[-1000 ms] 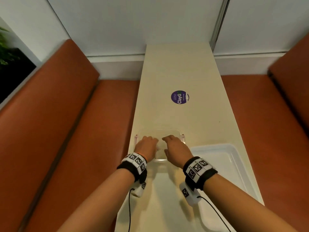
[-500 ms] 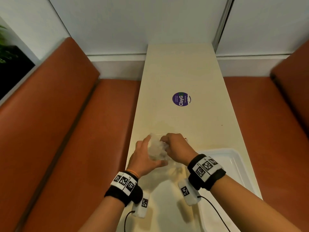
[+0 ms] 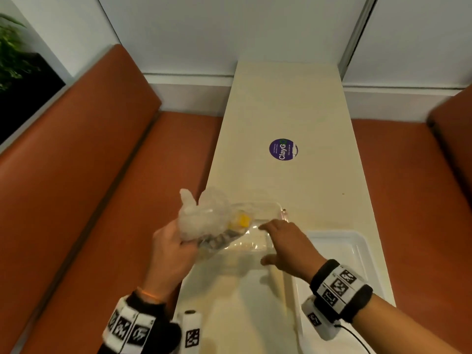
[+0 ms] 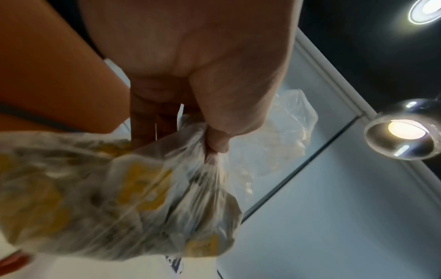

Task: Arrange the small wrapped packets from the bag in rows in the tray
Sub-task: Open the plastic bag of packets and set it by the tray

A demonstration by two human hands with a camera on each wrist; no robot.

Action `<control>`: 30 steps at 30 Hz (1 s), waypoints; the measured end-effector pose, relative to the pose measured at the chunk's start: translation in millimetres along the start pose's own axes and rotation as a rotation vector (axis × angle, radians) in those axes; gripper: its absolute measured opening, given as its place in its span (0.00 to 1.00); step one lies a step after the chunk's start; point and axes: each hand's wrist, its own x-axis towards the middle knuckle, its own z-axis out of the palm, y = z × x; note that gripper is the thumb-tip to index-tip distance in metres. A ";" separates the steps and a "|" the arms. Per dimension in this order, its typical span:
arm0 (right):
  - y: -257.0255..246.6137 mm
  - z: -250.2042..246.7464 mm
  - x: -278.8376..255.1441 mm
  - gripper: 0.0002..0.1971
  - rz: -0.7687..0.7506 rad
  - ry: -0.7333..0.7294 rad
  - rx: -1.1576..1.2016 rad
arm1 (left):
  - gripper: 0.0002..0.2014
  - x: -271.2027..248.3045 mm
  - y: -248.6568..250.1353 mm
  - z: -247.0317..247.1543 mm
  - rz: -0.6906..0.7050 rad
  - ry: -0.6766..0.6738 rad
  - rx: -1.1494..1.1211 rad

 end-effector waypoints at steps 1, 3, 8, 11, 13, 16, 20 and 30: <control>-0.1 9.9 2.4 0.33 -0.032 -0.057 -0.096 | 0.06 -11.0 0.7 -7.4 -0.029 -0.001 -0.004; -0.6 27.8 8.9 0.20 -0.085 -0.105 -0.226 | 0.16 -34.3 -1.4 -15.1 -0.108 -0.021 -0.052; 5.2 37.4 30.3 0.15 -0.047 -0.079 -0.325 | 0.22 -73.8 -32.8 4.7 -0.256 -0.067 -0.023; 11.2 25.2 53.5 0.14 -0.052 -0.033 -0.349 | 0.22 -85.2 -50.7 33.0 -0.292 -0.110 -0.006; 17.2 15.9 73.4 0.14 -0.033 -0.002 -0.347 | 0.17 -85.0 -55.1 52.3 -0.291 -0.156 0.018; 28.6 4.9 103.4 0.13 0.007 0.040 -0.334 | 0.13 -76.0 -58.6 75.4 -0.274 -0.231 0.112; 41.7 -7.8 127.6 0.10 0.059 0.051 -0.299 | 0.15 -60.9 -63.1 94.9 -0.194 -0.260 0.233; 60.4 -17.7 91.7 0.32 0.083 0.172 0.078 | 0.23 -45.4 -67.7 115.6 -0.149 -0.314 0.318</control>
